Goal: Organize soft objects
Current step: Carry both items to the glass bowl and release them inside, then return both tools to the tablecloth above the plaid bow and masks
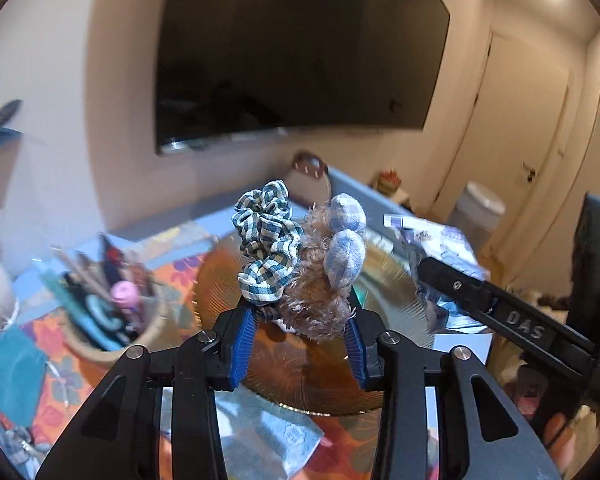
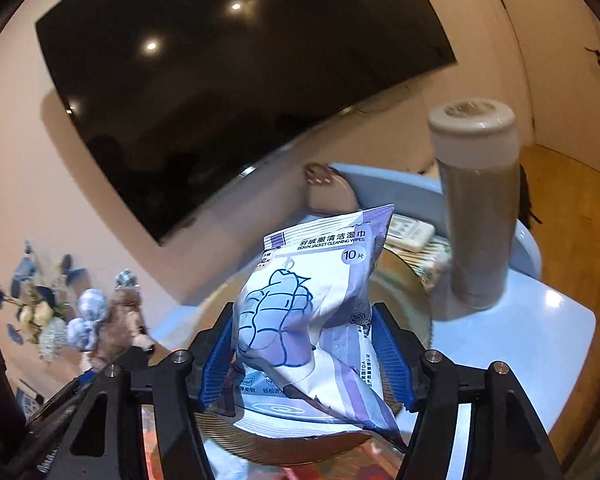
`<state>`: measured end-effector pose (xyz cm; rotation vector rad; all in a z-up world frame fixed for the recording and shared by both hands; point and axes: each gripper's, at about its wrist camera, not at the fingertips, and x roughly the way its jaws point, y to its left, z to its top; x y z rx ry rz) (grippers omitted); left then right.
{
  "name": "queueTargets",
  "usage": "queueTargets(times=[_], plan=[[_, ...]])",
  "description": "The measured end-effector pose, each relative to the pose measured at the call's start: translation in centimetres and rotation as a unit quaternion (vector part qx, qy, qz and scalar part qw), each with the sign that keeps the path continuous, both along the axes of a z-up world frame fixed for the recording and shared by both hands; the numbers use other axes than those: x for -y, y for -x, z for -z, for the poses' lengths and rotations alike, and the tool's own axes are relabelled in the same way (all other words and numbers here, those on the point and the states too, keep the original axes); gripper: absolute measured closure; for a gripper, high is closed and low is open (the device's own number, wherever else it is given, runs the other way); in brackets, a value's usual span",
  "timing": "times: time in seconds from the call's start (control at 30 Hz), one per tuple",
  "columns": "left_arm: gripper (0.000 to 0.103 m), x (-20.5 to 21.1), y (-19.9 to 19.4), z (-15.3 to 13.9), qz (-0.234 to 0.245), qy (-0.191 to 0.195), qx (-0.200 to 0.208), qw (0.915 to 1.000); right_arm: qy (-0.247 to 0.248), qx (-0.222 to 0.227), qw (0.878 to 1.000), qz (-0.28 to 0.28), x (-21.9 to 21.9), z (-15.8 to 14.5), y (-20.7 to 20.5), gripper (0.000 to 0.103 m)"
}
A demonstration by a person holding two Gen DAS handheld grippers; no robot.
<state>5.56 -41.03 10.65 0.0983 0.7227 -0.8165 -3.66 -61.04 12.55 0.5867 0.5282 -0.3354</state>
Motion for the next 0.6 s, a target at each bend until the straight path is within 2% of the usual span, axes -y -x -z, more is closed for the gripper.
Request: queueTargets(times=[0.03,0.13,0.23,0.4,0.53,0.6], plan=[[0.055,0.5,-0.4,0.6,0.010,-0.002,-0.016,0.9998,0.000,-0.007,1.000,0.005,0.2,0.4,0.0,0.027],[0.019,0.8,-0.8,1.4,0.010,-0.001,-0.053,0.9986,-0.002,-0.022,1.000,0.002,0.9,1.3,-0.1,0.024],[0.019,-1.2,0.6,0.8,-0.001,0.010,-0.031,0.9995,-0.009,-0.030,0.999,-0.006,1.4,1.6,0.3,0.024],[0.019,-4.9,2.7,-1.3,-0.019,0.017,-0.001,0.9997,0.005,-0.024,1.000,-0.006,1.0,0.2,2.0,0.024],[0.018,-9.9,4.4,-3.4,-0.056,0.036,0.024,0.9975,0.005,-0.010,0.999,-0.035,-1.5,-1.0,2.1,0.024],[0.018,-12.9,5.4,-4.3,-0.092,0.041,0.041,0.9941,0.013,-0.003,0.998,-0.056,-3.9,-2.0,2.3,0.022]])
